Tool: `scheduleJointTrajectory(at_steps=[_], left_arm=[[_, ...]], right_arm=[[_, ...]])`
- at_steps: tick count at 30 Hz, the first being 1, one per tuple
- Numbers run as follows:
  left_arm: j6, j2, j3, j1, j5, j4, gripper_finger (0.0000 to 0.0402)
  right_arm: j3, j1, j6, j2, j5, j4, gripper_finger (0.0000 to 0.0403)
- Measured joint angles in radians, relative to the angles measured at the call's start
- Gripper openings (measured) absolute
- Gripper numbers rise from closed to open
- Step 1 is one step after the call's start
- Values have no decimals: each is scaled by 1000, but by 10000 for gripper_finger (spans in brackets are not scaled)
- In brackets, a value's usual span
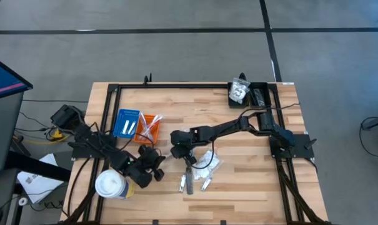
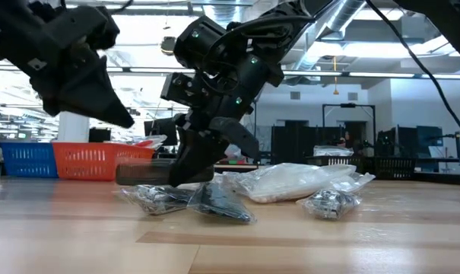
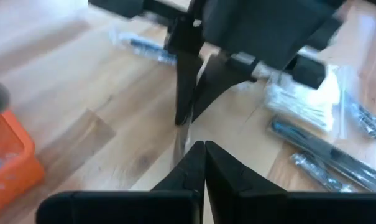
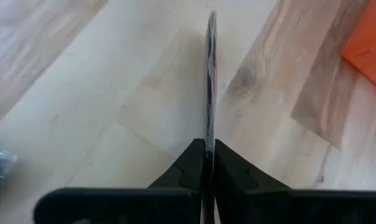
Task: Pick & Place Travel size toiletries
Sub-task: Put the black comb into the right black bin
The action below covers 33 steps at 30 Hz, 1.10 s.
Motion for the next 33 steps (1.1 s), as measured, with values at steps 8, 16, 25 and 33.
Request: scheduleJointTrajectory(at_steps=[8,16,25,33], left_arm=[[18,0,0,-13,-44,7,2],[15,-1,2,-13,-45,24,2],[44,-1,2,-15,-45,31,2],[45,-2,2,-21,-44,36,2]], right_arm=[[-1,0,10,-33,4,-26,17],[0,-3,31,-116,-2,-103,6],[3,-23,67,-229,-2,-172,18],[3,-59,87,-303,-3,-256,10]])
